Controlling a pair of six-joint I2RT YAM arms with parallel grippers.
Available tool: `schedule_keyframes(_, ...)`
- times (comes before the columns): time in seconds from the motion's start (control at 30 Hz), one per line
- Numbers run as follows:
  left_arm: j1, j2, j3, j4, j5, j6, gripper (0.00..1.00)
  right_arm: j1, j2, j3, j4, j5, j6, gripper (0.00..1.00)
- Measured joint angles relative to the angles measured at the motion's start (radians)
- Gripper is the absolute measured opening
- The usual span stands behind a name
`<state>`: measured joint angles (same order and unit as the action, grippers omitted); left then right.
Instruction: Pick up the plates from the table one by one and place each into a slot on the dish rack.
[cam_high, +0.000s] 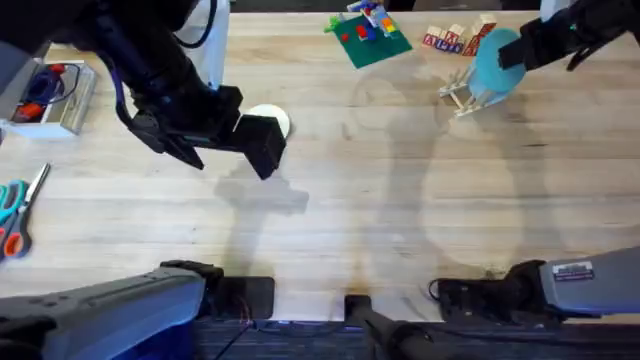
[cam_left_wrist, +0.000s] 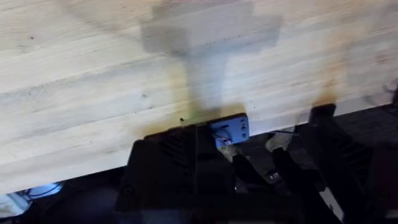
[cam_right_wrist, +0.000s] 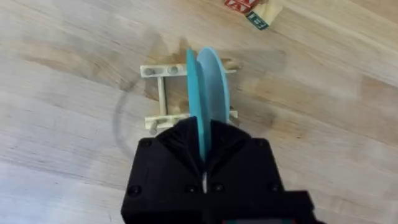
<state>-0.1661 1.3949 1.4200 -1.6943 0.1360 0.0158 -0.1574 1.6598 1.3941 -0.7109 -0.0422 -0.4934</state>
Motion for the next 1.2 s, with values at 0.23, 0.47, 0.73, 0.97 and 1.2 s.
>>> schedule_keyframes(0.23,0.0,0.0,0.0,0.0,0.0,0.0,0.994,0.004,0.032,0.0,0.001,-0.003,0.004,0.03)
schedule_keyframes(0.47,0.0,0.0,0.0,0.0,0.0,0.0,0.994,0.005,0.047,0.0,0.004,-0.003,0.004,0.03)
schedule_keyframes(0.73,0.0,0.0,0.0,0.0,0.0,0.0,0.994,0.005,0.047,0.0,0.004,-0.003,0.01,0.071)
schedule_keyframes(0.97,0.0,0.0,0.0,0.0,0.0,0.0,0.993,0.005,0.047,0.0,0.008,-0.004,0.015,0.2)
schedule_keyframes(1.2,0.0,0.0,0.0,0.0,0.0,0.0,0.993,0.005,0.047,0.0,0.008,-0.004,0.015,0.205)
